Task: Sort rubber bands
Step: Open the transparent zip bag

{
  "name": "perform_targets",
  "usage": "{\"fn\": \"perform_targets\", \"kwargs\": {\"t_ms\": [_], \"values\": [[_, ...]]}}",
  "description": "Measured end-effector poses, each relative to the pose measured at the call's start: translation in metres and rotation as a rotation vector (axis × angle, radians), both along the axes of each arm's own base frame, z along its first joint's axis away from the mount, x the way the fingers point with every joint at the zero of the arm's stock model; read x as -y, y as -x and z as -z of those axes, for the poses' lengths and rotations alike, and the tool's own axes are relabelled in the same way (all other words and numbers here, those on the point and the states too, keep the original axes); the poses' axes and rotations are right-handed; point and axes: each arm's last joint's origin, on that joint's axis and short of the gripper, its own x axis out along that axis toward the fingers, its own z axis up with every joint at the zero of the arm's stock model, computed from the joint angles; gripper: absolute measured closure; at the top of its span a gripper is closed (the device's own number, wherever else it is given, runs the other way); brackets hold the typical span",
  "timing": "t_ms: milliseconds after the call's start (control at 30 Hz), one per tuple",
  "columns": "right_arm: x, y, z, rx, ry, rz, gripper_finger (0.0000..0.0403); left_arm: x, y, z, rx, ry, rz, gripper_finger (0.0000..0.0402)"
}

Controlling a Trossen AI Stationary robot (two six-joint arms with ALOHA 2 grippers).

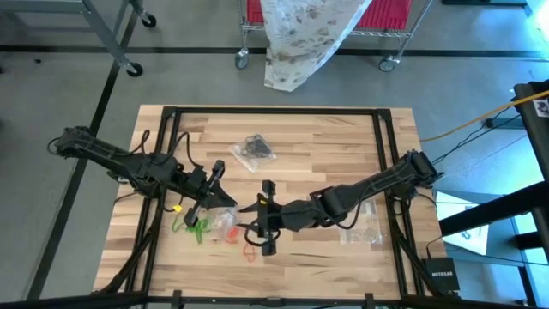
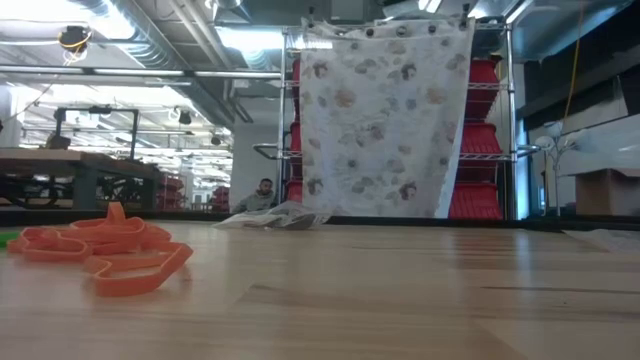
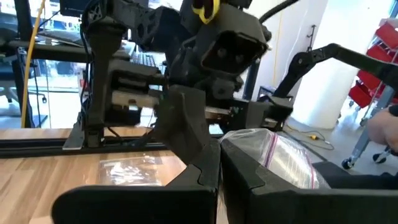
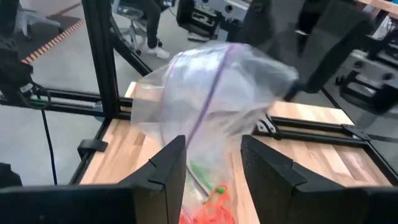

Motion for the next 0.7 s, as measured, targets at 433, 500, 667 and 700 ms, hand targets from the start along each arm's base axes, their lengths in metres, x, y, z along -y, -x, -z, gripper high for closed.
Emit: {"fn": "perform_targets", "kwargs": {"t_ms": [433, 500, 667, 700], "values": [[-0.006, 0.011, -0.014, 0.023, -0.044, -0.043, 0.0256, -0.001, 0.000, 0.001, -0.012, 0.012, -0.029, 0.0401], [-0.006, 0.010, -0.011, 0.012, -0.041, -0.042, 0.0256, -0.001, 0.000, 0.001, -0.013, 0.015, -0.035, 0.0401], [-0.006, 0.008, -0.008, 0.008, -0.038, -0.036, 0.0256, -0.002, 0.000, 0.000, -0.012, 0.017, -0.051, 0.0401], [-0.006, 0.008, -0.008, 0.009, -0.035, -0.028, 0.0256, -0.002, 0.000, 0.000, -0.011, 0.017, -0.052, 0.0401]]}}
